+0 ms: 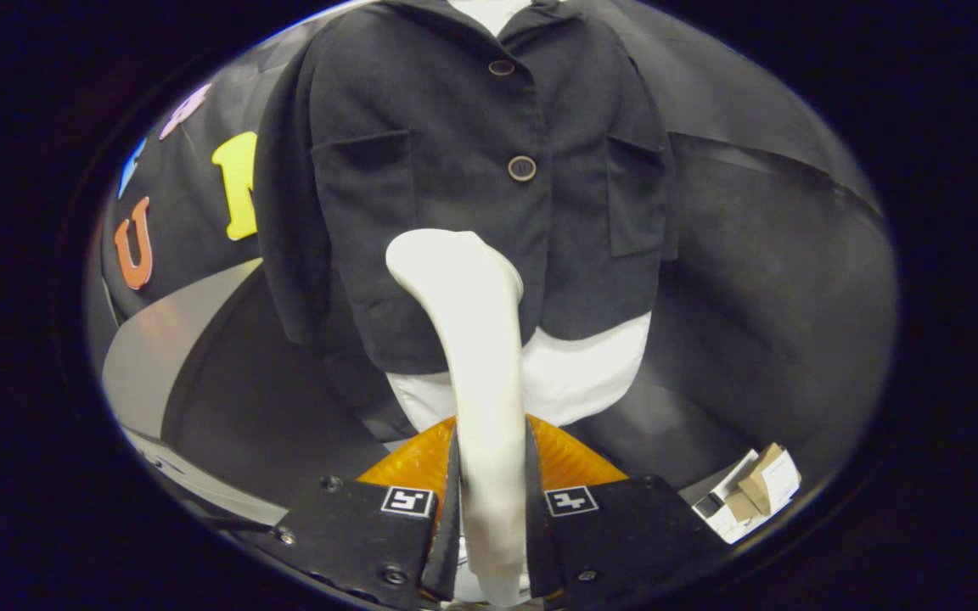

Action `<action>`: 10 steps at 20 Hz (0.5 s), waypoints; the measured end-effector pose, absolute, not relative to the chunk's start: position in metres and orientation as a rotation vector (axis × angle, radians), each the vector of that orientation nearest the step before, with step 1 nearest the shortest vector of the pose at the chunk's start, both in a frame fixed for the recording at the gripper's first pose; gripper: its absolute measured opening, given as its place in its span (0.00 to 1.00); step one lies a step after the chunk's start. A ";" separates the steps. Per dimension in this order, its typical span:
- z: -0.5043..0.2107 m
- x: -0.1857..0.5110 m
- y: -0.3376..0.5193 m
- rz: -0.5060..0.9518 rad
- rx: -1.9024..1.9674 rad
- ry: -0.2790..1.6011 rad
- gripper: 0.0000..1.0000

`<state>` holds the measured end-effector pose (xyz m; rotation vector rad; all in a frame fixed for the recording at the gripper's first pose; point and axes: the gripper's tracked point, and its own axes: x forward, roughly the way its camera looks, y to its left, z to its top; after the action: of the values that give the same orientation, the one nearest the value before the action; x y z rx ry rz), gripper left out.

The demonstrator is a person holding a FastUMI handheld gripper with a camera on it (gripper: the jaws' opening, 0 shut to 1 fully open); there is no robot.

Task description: Iron the clothes twice with a garment steamer, once on the left side and once on the right side.

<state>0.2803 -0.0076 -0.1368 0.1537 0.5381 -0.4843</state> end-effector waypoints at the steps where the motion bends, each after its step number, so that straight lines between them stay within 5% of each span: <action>1: -0.143 0.281 -0.007 -0.487 0.154 0.549 0.35; 10: -0.191 0.283 -0.005 -0.503 0.196 0.638 0.34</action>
<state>0.2827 -0.0047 -0.1915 0.1956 0.6376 -0.5030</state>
